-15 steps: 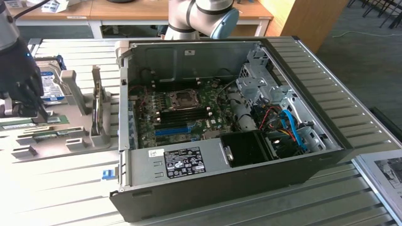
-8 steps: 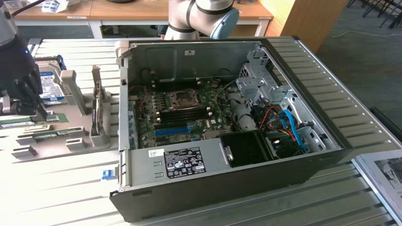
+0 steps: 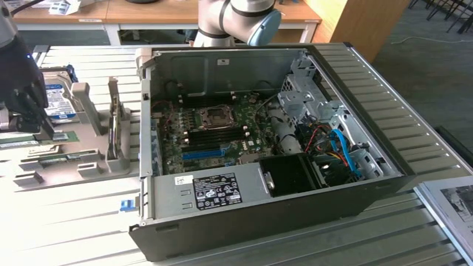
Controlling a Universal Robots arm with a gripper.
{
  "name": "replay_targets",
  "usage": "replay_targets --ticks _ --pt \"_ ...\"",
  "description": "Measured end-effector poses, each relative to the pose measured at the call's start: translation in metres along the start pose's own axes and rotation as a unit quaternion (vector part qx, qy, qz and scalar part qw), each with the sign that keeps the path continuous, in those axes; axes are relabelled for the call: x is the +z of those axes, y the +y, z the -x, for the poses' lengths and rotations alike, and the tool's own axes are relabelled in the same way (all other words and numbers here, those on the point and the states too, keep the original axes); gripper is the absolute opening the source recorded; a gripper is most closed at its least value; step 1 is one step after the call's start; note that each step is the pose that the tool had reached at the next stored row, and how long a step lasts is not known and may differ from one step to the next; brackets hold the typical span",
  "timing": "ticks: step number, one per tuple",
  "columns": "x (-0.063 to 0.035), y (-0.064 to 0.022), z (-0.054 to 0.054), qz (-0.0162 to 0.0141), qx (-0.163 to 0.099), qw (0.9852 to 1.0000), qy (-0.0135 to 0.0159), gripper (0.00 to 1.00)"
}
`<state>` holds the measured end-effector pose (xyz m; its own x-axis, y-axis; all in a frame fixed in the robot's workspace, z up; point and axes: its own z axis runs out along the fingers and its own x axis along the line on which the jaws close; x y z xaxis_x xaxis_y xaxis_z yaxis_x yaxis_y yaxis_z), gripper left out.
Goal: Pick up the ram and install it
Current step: 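Pick up the ram and move it above insertion slot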
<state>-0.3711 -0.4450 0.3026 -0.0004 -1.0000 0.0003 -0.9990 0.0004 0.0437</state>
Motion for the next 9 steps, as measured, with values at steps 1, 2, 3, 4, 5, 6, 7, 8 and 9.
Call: replay_targets --ticks 1,2,3,4,5,6,7,8,9 --pt "-0.0010 0.0001 0.0000 0.0001 0.000 1.0000 0.0000 0.12" --pt "-0.0018 0.0001 0.0000 0.0000 0.000 1.0000 0.0000 0.12" --pt "-0.0028 0.0002 0.0000 0.0000 0.000 1.0000 0.0000 0.12" --pt "-0.0037 0.0002 0.0000 0.0000 0.000 1.0000 0.0000 0.12" --pt "-0.0046 0.0002 0.0000 0.0000 0.000 1.0000 0.0000 0.12" --pt "-0.0056 0.0003 0.0000 0.0000 0.000 1.0000 0.0000 0.12" --pt "-0.0066 0.0003 0.0000 0.0000 0.000 1.0000 0.0000 0.12" --pt "-0.0074 0.0003 0.0000 0.0000 0.000 1.0000 0.0000 0.12" --pt "-0.0082 0.0004 0.0000 0.0000 0.000 1.0000 0.0000 0.12"
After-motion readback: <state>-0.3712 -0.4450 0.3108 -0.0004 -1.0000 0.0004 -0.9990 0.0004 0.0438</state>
